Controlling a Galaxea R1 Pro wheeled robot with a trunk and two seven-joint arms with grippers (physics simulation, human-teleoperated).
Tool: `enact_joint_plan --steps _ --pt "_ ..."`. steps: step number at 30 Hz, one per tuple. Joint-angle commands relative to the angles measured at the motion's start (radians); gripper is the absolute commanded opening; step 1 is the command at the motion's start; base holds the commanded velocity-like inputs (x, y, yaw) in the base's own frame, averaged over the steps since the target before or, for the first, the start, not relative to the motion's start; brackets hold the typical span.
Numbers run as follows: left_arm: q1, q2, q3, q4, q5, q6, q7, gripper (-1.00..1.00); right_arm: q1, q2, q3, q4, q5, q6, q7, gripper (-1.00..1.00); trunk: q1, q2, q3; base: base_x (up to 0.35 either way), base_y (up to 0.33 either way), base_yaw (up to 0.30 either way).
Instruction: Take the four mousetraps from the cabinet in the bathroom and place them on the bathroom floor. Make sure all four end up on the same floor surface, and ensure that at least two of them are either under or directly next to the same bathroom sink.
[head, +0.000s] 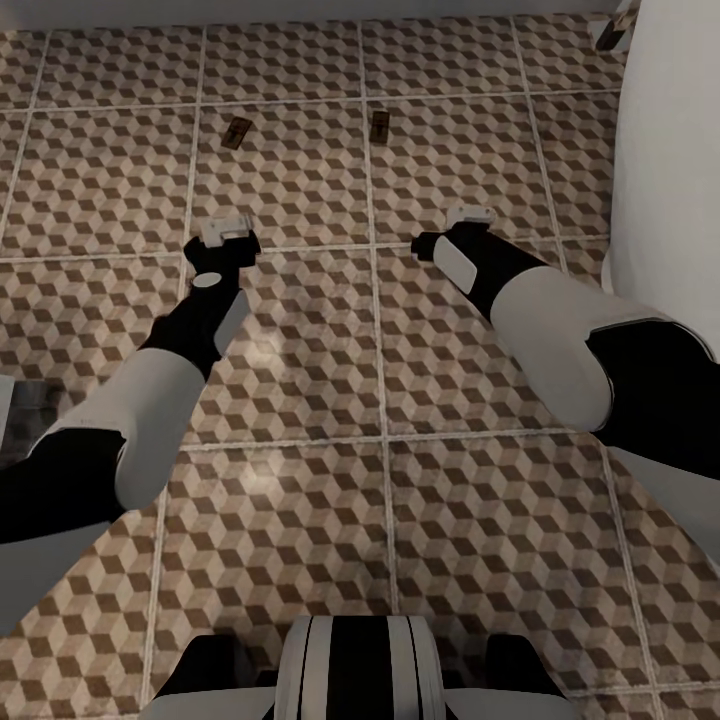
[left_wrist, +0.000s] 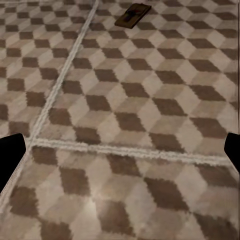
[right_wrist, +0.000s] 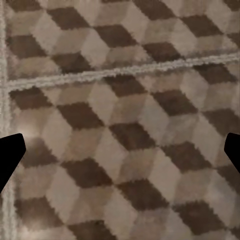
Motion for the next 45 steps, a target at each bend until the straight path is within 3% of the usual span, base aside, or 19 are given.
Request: enact_joint_plan --steps 1,5,13,26,36,45 --pt "0.008 0.0 -0.003 -0.029 0.001 0.019 0.003 1.0 0.0 0.0 0.008 -0.006 -0.009 0.013 -0.005 1.0 0.0 0.0 0.0 -0.002 -0.001 0.0" --pt "0.028 0.001 -0.004 -0.087 0.001 0.061 -0.001 1.0 0.0 0.0 0.008 -0.017 -0.009 0.04 -0.005 1.0 0.0 0.0 0.0 -0.001 -0.001 0.0" --pt "0.08 0.004 -0.004 -0.248 0.001 0.181 -0.013 1.0 0.0 0.0 0.007 -0.084 -0.01 0.162 -0.006 1.0 0.0 0.0 0.0 0.0 0.0 0.0" --pt "0.127 0.005 -0.005 -0.39 0.001 0.315 -0.026 1.0 0.0 0.0 0.005 -0.138 -0.012 0.325 -0.01 1.0 0.0 0.0 0.0 0.0 0.0 0.0" --pt "0.185 0.007 -0.006 -0.529 0.001 0.455 -0.079 1.0 -0.002 0.0 0.001 -0.153 -0.016 0.452 -0.01 1.0 0.0 0.0 0.0 0.0 0.0 0.0" --pt "0.211 0.005 -0.004 -0.641 0.001 0.624 -0.103 1.0 -0.003 0.0 0.0 -0.158 -0.06 0.529 -0.011 1.0 0.0 0.0 0.0 0.0 0.0 0.0"
